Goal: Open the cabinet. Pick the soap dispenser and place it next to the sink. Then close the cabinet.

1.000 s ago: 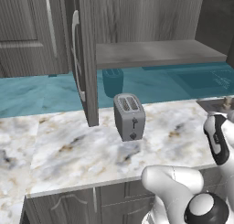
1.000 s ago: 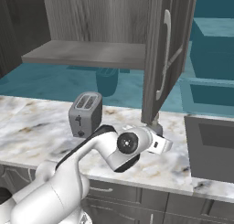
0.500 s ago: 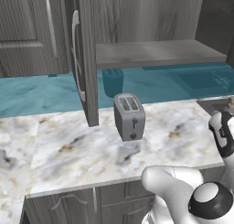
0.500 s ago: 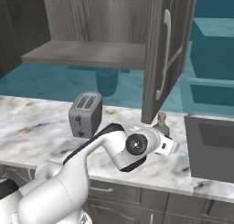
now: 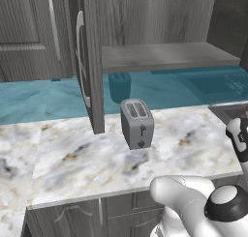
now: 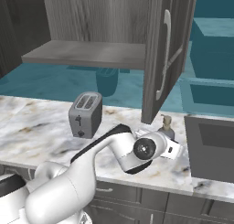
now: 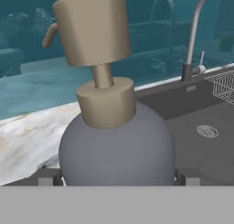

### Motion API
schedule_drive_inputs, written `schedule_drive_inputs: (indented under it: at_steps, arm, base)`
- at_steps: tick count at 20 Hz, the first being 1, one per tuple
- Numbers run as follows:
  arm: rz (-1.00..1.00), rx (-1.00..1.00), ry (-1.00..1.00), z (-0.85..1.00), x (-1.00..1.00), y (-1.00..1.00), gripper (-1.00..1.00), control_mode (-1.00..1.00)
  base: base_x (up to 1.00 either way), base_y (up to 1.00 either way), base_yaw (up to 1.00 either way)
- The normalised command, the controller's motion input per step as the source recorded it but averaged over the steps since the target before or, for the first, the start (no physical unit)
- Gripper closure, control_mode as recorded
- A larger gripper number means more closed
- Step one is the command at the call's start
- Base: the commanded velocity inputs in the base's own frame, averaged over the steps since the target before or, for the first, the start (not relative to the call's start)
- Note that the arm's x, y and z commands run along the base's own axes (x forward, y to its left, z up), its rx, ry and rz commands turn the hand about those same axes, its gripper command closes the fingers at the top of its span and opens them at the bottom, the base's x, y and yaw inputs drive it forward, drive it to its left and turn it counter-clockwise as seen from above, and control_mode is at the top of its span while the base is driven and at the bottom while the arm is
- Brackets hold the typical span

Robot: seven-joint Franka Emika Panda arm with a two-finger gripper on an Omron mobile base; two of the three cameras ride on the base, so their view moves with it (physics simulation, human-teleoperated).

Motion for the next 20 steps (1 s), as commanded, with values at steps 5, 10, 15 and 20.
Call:
schedule_drive_inputs:
  at_steps: [5,10,15,20]
  arm:
    - [0.00,0.00,0.00,-0.16,0.00,0.00,1.00,-1.00]
    - [0.00,0.00,0.00,-0.03,0.00,0.00,1.00,-1.00]
    - [0.00,0.00,0.00,-0.03,0.00,0.01,1.00,-1.00]
    - [0.03,0.00,0.00,-0.12,0.07,0.10,1.00,-1.00]
  base:
    - [0.00,0.00,0.00]
    - [0.00,0.00,0.00]
    - [0.00,0.00,0.00]
    - [0.00,0.00,0.00]
